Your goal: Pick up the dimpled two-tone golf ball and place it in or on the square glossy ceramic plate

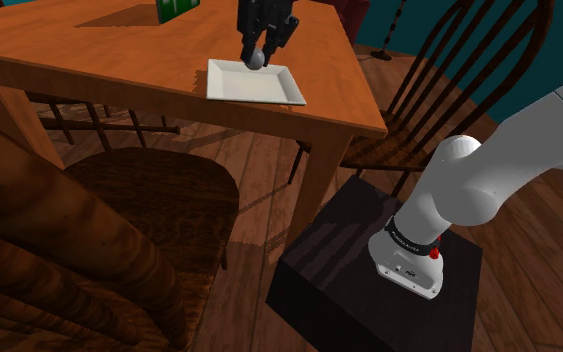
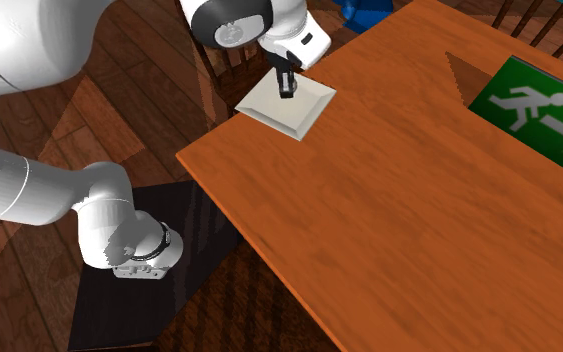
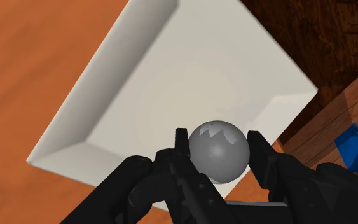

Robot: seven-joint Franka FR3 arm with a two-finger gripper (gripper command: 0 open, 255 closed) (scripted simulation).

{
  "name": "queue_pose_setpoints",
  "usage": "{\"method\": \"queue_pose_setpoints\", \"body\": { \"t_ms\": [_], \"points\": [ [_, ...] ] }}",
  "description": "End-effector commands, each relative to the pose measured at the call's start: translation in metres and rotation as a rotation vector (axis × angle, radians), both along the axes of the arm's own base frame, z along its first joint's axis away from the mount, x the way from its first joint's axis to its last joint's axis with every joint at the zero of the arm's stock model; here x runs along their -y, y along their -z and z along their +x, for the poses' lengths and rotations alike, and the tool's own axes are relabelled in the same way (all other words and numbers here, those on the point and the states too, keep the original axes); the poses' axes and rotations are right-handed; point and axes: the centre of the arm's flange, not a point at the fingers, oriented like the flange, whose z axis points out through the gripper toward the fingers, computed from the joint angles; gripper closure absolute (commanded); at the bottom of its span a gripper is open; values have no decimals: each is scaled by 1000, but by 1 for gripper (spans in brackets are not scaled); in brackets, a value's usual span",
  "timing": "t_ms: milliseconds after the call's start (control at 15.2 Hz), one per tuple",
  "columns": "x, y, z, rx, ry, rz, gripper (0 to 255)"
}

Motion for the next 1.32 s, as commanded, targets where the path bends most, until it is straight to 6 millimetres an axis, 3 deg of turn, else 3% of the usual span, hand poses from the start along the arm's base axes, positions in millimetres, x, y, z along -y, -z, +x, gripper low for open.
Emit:
{"method": "queue_pose_setpoints", "body": {
  "t_ms": [0, 132, 594, 660, 990, 1254],
  "points": [
    [0, 11, 0, 0, 0, 0, 255],
    [0, 21, 0, 0, 0, 0, 255],
    [0, 21, 0, 0, 0, 0, 255],
    [0, 21, 0, 0, 0, 0, 0],
    [0, 21, 0, 0, 0, 0, 0],
    [13, -27, -6, 0, 0, 0, 0]
  ]
}}
